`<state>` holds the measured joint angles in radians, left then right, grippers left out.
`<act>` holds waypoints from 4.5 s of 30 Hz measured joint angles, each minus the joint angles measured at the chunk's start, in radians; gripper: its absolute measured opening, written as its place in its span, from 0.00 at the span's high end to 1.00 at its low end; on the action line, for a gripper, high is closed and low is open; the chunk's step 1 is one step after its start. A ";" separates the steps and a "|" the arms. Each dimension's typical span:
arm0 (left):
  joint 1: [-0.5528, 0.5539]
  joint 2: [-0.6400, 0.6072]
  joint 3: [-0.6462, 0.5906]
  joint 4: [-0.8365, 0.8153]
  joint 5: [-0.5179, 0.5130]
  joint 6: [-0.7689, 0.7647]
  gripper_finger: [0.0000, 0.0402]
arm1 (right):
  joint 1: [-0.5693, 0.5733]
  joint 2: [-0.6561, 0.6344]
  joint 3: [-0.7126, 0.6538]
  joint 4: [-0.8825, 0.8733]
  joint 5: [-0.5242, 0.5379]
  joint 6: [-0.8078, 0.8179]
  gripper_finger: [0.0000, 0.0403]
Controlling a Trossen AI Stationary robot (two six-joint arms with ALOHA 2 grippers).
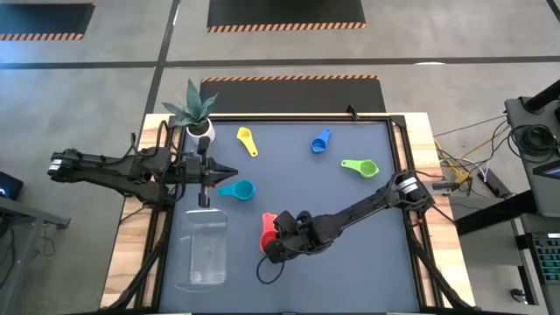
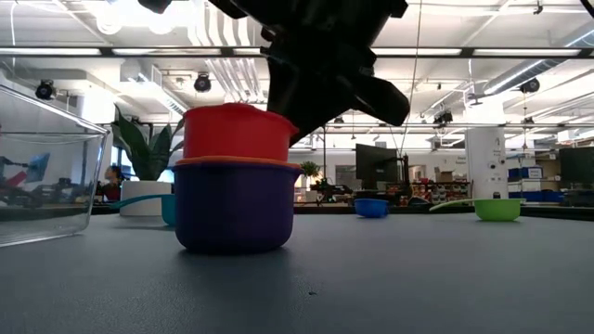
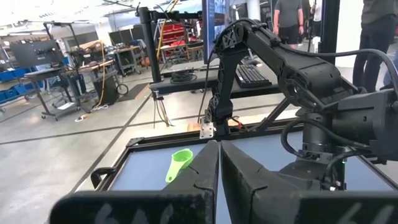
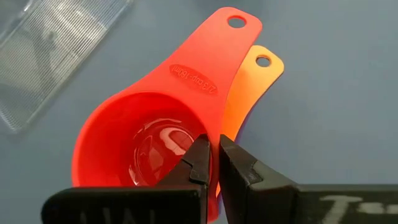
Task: Nest measuring cups in basket
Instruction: Stack the red measuring cup on top of the orange cup
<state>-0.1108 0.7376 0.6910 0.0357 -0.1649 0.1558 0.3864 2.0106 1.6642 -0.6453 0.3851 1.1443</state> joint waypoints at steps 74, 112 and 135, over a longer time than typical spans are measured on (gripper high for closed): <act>0.000 0.001 0.000 -0.003 0.000 -0.008 1.00 | 0.008 -0.029 -0.039 -0.039 -0.141 -0.182 0.98; -0.130 0.309 0.113 -0.310 0.077 -0.238 1.00 | -0.029 -0.310 -0.417 0.130 -0.017 -0.805 0.98; -0.138 0.774 0.245 -0.446 0.092 -0.198 1.00 | -0.080 -0.311 -0.871 1.048 -0.026 -1.093 0.98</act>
<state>-0.2489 1.5121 0.9360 -0.4102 -0.0728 -0.0417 0.3069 1.6998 0.7930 0.4026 0.3589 0.0513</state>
